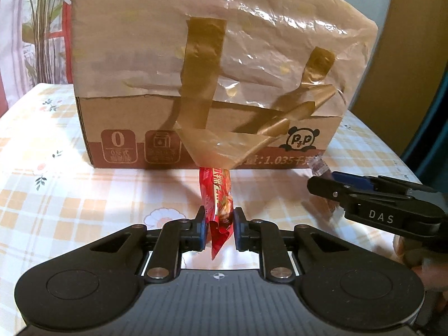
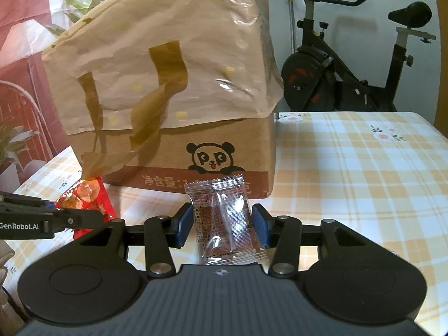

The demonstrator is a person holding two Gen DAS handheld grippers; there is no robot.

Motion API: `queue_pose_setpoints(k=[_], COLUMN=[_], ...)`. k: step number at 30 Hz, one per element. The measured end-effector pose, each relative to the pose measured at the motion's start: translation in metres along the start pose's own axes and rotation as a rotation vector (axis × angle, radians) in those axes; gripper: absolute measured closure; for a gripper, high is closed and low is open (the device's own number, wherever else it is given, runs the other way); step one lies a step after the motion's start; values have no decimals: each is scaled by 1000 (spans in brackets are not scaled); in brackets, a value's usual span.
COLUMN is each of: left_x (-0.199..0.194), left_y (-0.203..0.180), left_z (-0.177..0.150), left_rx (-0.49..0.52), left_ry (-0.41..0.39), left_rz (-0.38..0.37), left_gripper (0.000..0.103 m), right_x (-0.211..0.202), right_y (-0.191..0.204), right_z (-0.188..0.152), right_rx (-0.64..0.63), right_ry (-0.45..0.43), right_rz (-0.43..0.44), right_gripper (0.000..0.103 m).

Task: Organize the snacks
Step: 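Lift both held snacks over the cardboard box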

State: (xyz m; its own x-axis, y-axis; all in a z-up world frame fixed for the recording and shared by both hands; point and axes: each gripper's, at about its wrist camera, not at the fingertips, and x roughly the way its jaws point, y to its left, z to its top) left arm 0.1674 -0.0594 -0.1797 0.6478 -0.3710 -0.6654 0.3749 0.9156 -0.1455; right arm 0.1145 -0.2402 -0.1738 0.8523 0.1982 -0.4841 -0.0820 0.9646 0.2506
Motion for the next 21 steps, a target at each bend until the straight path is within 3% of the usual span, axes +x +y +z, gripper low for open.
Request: queue_pose_setpoints(k=[7,21], left_x=[-1,-24], left_y=[9,38], left_z=[-3,5], left_rx=[-41,-147], left_ry=[26,-17], left_rz=[23,106], left_gripper=[84,84], right_x=[0,-2], right_y=[3,11], right_z=[0,-3], right_rx=[-22,-80], right_ry=[11,17], right_rz=[21,-3], right_gripper=[54,54])
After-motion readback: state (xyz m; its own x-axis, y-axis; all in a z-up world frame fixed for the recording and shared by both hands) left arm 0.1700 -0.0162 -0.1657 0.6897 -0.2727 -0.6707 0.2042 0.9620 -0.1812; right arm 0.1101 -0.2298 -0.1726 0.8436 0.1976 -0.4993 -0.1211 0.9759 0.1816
